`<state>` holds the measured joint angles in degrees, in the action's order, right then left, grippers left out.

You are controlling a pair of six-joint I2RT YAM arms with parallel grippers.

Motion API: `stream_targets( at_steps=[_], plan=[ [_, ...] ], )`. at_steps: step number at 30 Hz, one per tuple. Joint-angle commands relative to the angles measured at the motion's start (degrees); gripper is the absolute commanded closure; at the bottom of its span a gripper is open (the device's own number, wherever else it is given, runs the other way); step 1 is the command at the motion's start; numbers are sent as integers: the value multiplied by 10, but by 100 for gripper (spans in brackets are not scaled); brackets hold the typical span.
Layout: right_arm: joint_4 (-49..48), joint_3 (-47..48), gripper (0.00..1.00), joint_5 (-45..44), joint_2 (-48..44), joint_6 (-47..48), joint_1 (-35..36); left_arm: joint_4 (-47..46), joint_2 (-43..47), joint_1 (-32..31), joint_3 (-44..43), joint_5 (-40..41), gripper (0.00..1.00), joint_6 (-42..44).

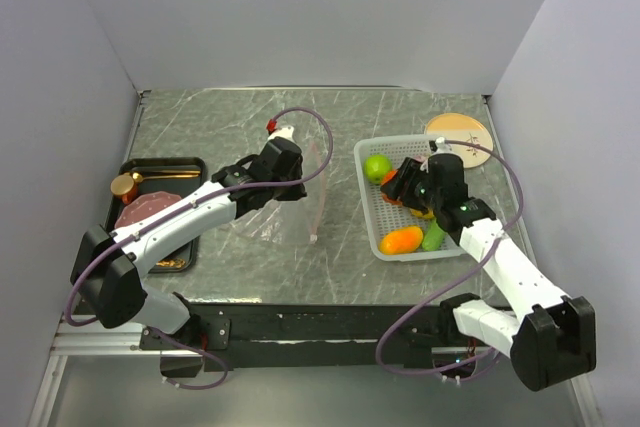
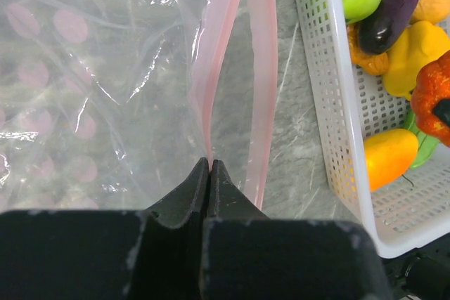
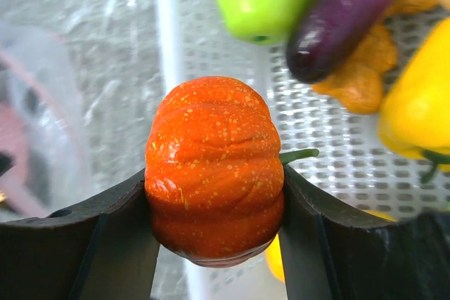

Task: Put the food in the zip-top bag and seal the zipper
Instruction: Pick up the fake vegetable from the bin, then place the fake vegetable in the zipper food storage bag.

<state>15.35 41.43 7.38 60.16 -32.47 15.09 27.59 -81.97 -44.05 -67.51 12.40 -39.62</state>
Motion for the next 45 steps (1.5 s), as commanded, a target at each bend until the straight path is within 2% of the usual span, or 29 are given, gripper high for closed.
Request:
stream_targets(
  at_steps=[1,5,10,18,32,37,45],
  plan=[
    [-10,36,82,70,-22,-1,1,-24,12,0,-3,-12,99,11],
    [-26,54,83,116,-29,-11,22,-22,7,0,-7,-15,99,15],
    [-45,78,83,124,-20,-21,70,-24,7,0,-8,-14,99,12],
    [-88,111,84,123,55,-36,156,-25,2,0,-14,-28,99,14],
    [-117,168,85,136,193,-28,207,-35,16,-1,-11,-60,99,17],
    [-86,189,85,91,242,-37,212,-25,20,0,-17,-67,99,22],
    [-110,188,85,104,263,-40,213,-21,49,-1,-32,-75,99,33]
  ],
)
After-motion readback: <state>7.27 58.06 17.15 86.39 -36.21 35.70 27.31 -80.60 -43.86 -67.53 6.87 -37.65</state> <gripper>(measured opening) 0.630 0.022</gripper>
